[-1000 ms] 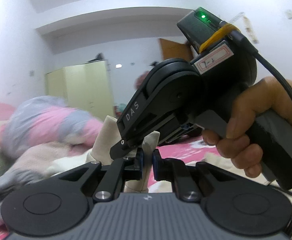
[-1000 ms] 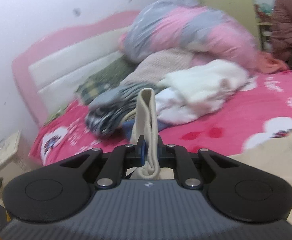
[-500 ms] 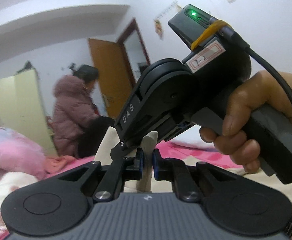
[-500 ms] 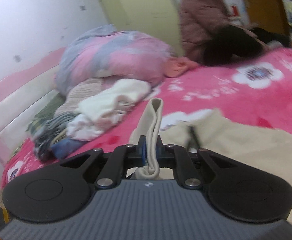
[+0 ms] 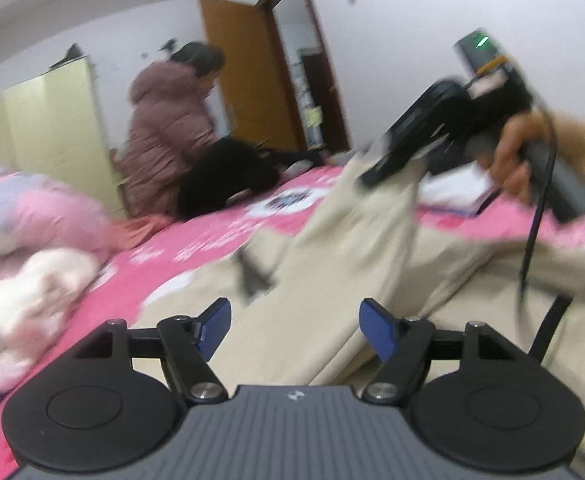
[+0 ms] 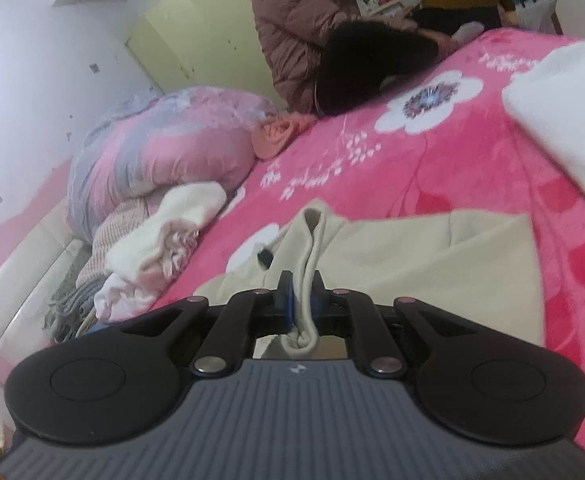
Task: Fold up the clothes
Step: 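Lift the held sleeve and fold it across the hoodie front with the right gripper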
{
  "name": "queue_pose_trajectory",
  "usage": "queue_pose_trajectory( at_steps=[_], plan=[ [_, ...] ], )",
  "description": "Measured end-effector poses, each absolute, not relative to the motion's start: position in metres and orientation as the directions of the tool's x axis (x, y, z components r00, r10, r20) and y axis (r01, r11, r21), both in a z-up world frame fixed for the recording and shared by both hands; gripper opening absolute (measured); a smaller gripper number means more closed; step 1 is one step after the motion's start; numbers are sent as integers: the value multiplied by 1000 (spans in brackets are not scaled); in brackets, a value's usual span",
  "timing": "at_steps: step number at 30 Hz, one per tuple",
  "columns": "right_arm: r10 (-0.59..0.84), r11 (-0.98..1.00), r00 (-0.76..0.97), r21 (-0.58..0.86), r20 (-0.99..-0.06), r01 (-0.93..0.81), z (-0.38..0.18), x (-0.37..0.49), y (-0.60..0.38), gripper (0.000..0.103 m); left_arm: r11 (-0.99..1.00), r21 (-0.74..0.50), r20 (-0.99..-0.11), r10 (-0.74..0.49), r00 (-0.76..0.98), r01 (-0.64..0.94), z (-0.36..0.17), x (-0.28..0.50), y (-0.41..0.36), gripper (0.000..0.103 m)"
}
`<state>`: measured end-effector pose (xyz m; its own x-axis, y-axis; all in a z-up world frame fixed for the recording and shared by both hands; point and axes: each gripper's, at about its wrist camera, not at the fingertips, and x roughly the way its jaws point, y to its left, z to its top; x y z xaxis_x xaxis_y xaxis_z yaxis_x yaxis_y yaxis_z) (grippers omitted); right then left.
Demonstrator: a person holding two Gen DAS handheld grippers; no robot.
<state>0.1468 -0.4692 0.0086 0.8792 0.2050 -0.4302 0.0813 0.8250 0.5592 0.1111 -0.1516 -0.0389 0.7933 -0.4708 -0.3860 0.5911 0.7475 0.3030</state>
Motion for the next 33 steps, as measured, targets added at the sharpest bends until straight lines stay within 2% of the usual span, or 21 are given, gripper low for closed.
queue_pose_trajectory(
  at_steps=[7,11,13,16,19,24,28,33],
  plan=[
    [159,833,881,539,-446,123,9,146,-490,5,810,329,-442,-322,837,485,-46,107,-99,76],
    [139,828,895,546,-423,129,7,140,-495,5,851,323,-483,-227,846,413,-54,112,-89,76],
    [101,843,880,509,-463,172,-7,139,-497,5,878,292,-509,-194,839,380,-55,113,-80,76],
    [97,807,836,535,-540,252,-39,140,-509,5,914,248,-545,-144,826,322,-57,112,-64,72],
    [108,773,826,569,-553,280,-53,136,-515,5,939,190,-568,-132,812,286,-56,115,-46,72],
    [94,799,862,554,-499,234,-32,132,-507,5,960,116,-589,-142,796,257,-57,119,-28,72],
    [72,796,812,524,-579,303,-55,132,-509,5,963,73,-597,-167,785,260,-58,119,-20,72],
    [77,771,847,571,-526,284,-47,127,-513,5,959,81,-603,-169,780,270,-60,119,-16,72]
  ],
)
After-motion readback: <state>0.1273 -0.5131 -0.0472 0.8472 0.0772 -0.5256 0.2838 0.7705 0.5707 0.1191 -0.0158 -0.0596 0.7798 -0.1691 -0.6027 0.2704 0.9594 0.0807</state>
